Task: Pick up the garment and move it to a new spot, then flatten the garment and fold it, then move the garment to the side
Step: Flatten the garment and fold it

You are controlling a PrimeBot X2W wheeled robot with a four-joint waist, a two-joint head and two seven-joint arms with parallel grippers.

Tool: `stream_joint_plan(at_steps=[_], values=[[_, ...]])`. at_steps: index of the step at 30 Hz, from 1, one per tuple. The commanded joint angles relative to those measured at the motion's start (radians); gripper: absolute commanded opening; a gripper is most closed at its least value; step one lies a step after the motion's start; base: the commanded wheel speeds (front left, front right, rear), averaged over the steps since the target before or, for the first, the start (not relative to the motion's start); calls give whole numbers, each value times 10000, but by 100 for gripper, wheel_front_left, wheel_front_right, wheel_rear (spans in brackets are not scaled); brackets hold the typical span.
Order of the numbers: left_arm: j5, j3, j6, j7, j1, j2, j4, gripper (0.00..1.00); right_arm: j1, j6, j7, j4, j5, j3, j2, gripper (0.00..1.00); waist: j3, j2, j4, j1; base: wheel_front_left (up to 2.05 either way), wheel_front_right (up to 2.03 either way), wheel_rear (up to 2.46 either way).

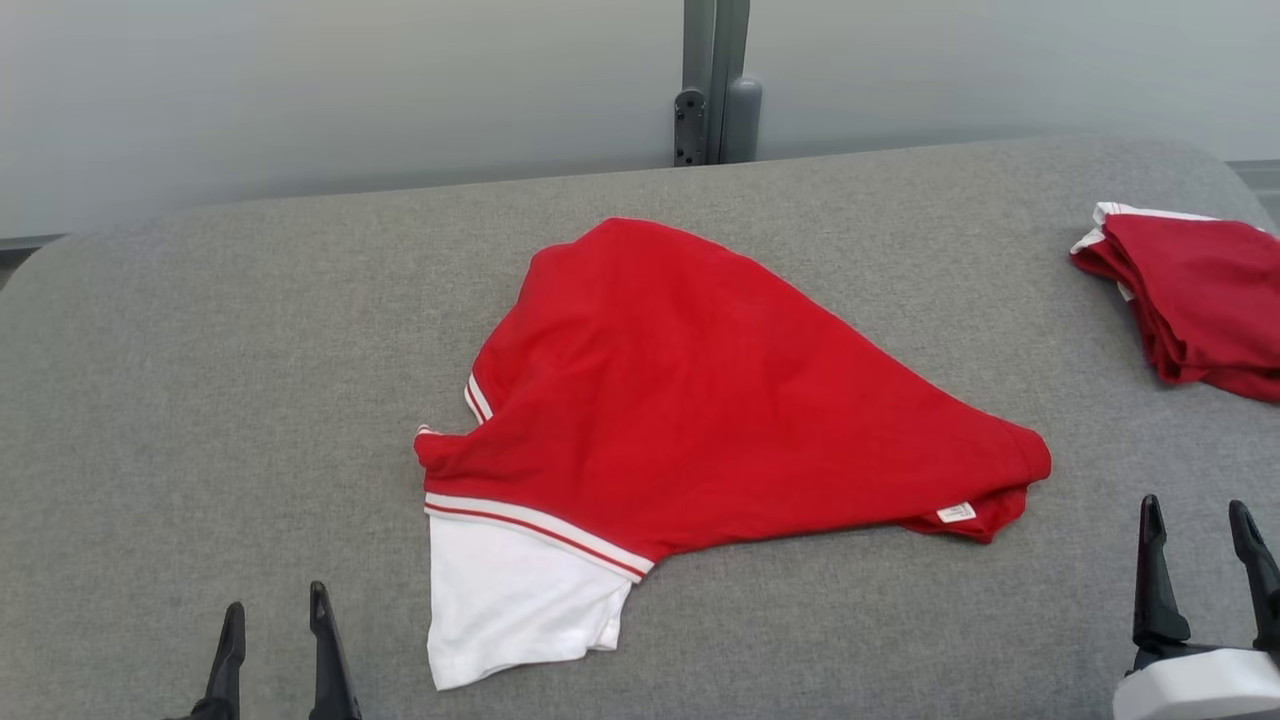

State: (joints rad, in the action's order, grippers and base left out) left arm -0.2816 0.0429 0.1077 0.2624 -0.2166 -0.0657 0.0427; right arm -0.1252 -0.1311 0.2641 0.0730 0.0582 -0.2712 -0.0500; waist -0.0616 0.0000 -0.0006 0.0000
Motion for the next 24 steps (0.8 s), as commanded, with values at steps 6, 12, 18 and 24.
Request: stream_joint_plan(at_steps=[6,12,18,24], values=[[614,-562,-386,28,-378,132,195,100,-400,8,1,123,123,43,-19,100,432,0,178,0,0,0,0],[716,-619,-647,29,-239,149,344,100,-480,8,1,188,236,151,-19,100,517,0,577,0,0,0,0],[862,-518,-881,29,86,151,549,100,-409,8,0,255,291,258,-18,100,582,0,857,0,0,0,0],[893,-477,-1010,29,253,151,696,100,-333,8,1,295,282,350,-19,100,641,0,933,0,0,0,0]])
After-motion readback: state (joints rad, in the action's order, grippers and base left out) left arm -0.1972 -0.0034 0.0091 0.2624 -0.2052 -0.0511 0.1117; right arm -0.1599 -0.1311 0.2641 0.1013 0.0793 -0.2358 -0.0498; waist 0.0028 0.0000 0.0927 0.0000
